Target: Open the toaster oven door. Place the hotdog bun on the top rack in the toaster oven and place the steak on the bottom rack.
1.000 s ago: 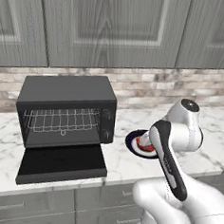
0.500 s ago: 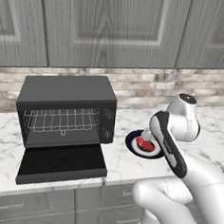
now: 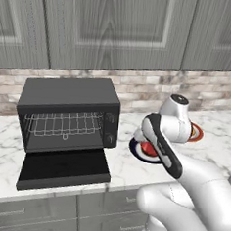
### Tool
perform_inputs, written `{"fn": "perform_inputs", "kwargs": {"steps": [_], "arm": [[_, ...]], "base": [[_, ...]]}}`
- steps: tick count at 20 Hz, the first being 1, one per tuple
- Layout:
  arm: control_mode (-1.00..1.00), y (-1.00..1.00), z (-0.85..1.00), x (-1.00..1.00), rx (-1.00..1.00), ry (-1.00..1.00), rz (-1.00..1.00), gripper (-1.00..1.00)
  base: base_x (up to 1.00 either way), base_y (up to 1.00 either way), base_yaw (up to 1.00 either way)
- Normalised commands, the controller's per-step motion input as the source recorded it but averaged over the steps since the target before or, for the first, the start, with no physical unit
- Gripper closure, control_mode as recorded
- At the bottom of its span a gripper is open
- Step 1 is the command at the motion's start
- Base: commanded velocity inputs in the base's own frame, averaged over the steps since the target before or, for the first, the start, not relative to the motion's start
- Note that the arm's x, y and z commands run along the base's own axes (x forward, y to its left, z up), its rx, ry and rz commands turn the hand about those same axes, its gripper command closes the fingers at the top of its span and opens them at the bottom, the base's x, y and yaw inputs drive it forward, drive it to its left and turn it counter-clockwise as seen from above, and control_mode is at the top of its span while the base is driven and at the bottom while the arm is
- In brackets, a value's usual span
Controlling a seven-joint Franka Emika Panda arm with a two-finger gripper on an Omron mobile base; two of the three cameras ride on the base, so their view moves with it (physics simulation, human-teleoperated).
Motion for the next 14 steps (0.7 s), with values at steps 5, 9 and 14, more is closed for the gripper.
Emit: {"fn": "perform_inputs", "kwargs": {"steps": [5, 9, 14], "arm": [[-1.0, 0.7, 0.0, 0.04, 0.0, -0.17, 0.0, -1.0], [-1.0, 0.77, 0.0, 0.0, -0.01, -0.18, 0.01, -1.0], [-1.0, 0.87, 0.03, 0.01, -0.01, -0.04, -0.03, -1.0]], "base": [[0.0, 0.0, 0.0], [0.0, 0.0, 0.0], [0.0, 0.0, 0.0]]}}
